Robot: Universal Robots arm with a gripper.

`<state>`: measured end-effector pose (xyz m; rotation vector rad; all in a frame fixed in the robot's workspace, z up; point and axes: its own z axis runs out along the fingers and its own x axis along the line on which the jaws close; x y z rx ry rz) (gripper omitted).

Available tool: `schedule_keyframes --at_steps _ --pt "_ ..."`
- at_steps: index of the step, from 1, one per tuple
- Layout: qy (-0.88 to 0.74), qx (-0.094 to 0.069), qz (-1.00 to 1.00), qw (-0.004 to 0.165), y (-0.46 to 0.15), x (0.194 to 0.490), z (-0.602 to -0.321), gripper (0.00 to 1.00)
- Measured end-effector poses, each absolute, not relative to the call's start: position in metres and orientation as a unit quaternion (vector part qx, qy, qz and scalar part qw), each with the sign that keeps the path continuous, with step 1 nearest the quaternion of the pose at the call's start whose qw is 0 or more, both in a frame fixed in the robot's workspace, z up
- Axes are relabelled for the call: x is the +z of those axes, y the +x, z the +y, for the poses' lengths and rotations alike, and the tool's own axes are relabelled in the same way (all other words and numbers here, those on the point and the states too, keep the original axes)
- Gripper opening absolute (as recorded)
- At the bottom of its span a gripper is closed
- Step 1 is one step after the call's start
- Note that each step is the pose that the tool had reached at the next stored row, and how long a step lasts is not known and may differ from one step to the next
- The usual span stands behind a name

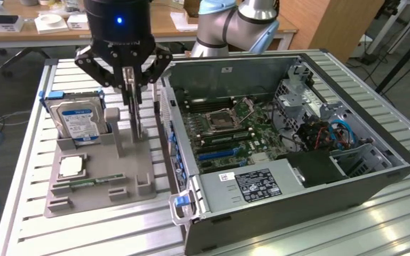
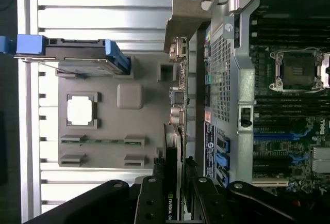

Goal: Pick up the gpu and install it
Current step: 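Pick up the gpu and move the gpu toward the slot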

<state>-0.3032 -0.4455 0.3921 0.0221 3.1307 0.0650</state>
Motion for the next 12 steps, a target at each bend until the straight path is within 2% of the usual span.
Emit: schedule_keyframes --at_steps 12 --pt "0.007 0.021 1.0 0.005 -0.303 0.432 -0.445 0.26"
